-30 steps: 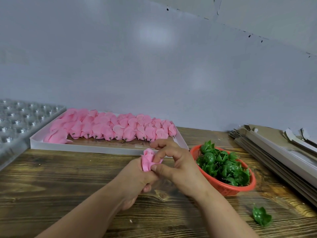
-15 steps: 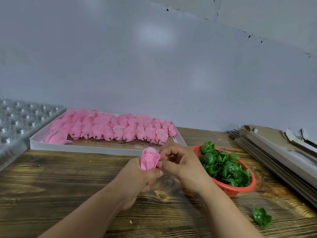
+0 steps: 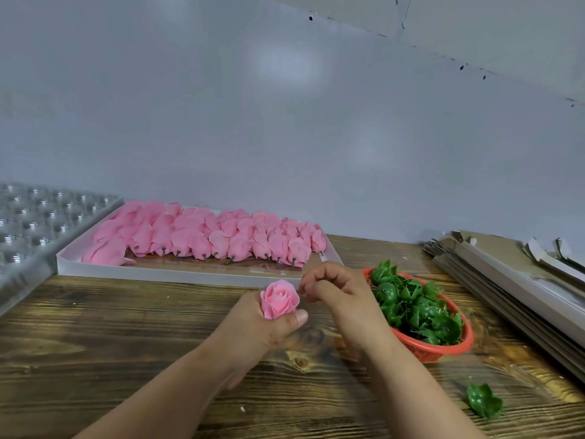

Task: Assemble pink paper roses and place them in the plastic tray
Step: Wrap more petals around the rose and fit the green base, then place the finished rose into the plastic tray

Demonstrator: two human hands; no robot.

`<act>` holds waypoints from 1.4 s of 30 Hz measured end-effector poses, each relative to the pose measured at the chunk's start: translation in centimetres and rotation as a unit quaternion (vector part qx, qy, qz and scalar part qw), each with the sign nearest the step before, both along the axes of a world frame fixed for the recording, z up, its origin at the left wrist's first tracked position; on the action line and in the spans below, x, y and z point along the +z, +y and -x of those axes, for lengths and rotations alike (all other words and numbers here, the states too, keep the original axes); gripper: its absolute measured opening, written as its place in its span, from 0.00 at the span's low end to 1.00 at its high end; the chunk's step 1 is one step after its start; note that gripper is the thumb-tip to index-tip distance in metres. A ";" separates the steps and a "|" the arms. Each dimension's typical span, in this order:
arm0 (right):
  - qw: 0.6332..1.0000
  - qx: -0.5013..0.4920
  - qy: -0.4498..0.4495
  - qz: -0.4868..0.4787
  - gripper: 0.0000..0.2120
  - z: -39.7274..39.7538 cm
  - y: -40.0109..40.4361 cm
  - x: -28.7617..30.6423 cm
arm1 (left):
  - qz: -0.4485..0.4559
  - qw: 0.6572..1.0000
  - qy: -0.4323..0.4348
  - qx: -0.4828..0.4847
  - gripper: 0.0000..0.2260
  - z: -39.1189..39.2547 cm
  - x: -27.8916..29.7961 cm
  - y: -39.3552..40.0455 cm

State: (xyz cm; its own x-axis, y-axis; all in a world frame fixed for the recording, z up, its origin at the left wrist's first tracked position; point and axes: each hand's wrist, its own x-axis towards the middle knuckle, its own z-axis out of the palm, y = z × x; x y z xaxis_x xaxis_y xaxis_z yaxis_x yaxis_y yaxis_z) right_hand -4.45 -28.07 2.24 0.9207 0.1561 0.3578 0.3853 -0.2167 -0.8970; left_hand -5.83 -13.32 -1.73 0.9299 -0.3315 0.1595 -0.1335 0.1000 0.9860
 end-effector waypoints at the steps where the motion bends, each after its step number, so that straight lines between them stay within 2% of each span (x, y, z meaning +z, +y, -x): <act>1: 1.000 -0.003 0.007 -0.015 0.11 -0.1 -0.1 0.0 | -0.001 1.000 0.000 -0.003 0.18 0.0 0.0 0.0; 5: 0.998 0.058 0.020 -0.006 0.11 0.1 -0.4 0.0 | -0.003 1.000 -0.014 -0.003 0.01 0.0 0.0 0.1; 8: 0.994 0.108 0.026 0.018 0.10 0.4 -0.2 0.0 | 0.006 1.000 -0.010 -0.014 0.09 0.0 0.1 0.1; 16: 0.994 0.100 0.042 0.015 0.04 0.5 0.1 0.0 | -0.049 0.998 -0.027 -0.002 0.05 -0.1 0.0 0.2; 19: 0.993 0.095 0.065 0.024 0.06 0.3 0.2 0.0 | -0.062 0.998 -0.030 0.007 0.06 0.1 0.1 0.1; 22: 0.989 0.113 0.089 -0.017 0.04 0.3 0.3 0.0 | -0.071 0.997 -0.031 0.007 0.08 0.3 0.3 0.1; 25: 0.983 0.139 0.114 -0.043 0.05 0.3 0.4 -0.2 | -0.074 0.997 -0.027 -0.007 0.12 0.5 0.5 0.1; 29: 0.979 0.152 0.124 -0.055 0.05 0.5 0.8 -0.3 | -0.093 0.995 -0.044 -0.014 0.05 0.5 0.3 0.1; 33: 0.976 0.154 0.148 -0.051 0.08 0.4 1.1 -0.4 | -0.123 0.991 -0.051 -0.012 0.10 0.5 0.2 0.1; 36: 0.973 0.137 0.169 -0.079 0.09 0.4 1.3 -0.5 | -0.121 0.991 -0.054 -0.013 0.11 0.5 0.1 0.1; 39: 0.958 0.044 0.208 -0.190 0.12 0.0 1.6 -1.1 | -0.063 0.997 -0.032 0.014 0.03 0.6 0.3 0.1; 41: 0.954 -0.015 0.219 -0.206 0.13 -0.6 1.9 -2.1 | -0.053 0.994 -0.021 0.096 0.07 0.3 0.4 0.3; 42: 0.961 -0.035 0.209 -0.176 0.12 -0.7 2.2 -2.6 | -0.056 0.988 -0.013 0.145 0.10 0.1 0.4 0.4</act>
State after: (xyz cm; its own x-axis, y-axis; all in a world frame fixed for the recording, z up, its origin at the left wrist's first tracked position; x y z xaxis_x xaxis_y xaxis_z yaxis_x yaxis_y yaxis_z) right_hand -3.71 -25.91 -0.40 0.9993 0.0252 -0.0269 -0.0297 0.1158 -0.9928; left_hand -5.90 -12.87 -1.33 0.9845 -0.0689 0.1614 -0.1653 -0.0553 0.9847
